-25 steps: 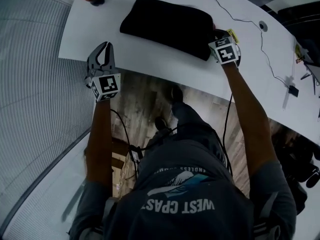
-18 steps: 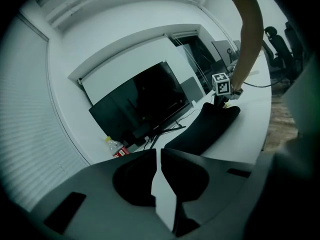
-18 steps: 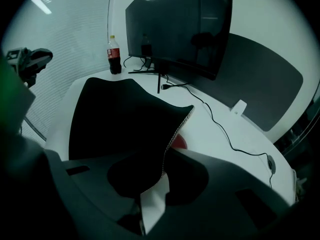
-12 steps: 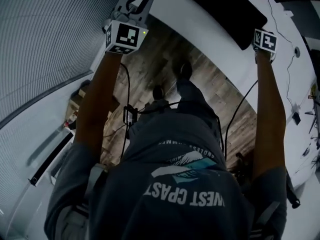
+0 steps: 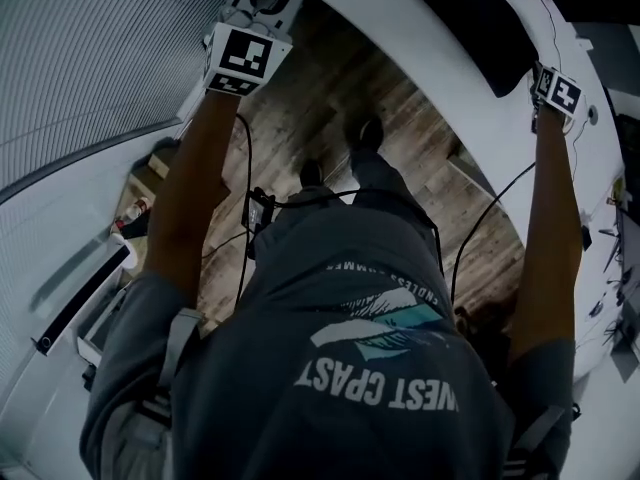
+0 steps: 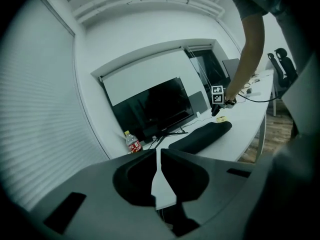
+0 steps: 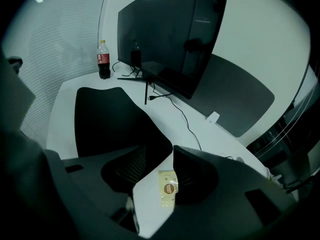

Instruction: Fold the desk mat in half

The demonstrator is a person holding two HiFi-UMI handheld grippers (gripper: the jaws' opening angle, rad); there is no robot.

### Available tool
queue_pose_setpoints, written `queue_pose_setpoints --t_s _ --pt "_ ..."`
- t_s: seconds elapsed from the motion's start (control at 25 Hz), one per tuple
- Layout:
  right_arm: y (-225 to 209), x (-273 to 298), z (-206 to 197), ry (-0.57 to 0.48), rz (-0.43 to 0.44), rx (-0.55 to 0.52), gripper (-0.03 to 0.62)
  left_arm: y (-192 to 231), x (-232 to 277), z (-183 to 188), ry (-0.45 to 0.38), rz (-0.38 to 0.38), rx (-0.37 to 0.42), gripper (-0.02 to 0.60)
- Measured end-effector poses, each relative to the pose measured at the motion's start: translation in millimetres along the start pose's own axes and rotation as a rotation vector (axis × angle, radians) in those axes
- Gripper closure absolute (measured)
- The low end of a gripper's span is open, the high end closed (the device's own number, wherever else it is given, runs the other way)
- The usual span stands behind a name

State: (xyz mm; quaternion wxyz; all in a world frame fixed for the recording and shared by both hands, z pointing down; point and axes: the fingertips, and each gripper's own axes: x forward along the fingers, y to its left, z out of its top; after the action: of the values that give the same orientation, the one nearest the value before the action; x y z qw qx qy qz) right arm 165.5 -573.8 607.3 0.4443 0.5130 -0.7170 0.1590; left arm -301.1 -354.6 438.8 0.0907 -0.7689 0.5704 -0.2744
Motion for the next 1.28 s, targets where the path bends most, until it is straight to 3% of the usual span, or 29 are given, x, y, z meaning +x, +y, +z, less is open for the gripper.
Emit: queue_pose_setpoints --t_s 0.24,0.56,0.84,1.28 --pt "22.2 -68.7 41.8 -0.185 0.045 0.023 0.441 14.0 -39.2 12.8 -0.055 0.005 -0.068 0.541" --pt "89.2 -190.5 96.4 -0.470 0.214 0.032 0.557 36.1 -94.1 46.4 -0.165 -0.007 -0.218 0.541" --pt "168.6 -294.0 121.3 -0.651 0.338 -0.090 0.568 53.7 -143.2 62.6 -0.248 -0.019 -0.295 0.541" --pt "248.5 -410.5 122.7 -0.787 0.445 -0.202 0.568 48.1 -193.8 119.6 -0.350 -0.094 -0.248 0.543"
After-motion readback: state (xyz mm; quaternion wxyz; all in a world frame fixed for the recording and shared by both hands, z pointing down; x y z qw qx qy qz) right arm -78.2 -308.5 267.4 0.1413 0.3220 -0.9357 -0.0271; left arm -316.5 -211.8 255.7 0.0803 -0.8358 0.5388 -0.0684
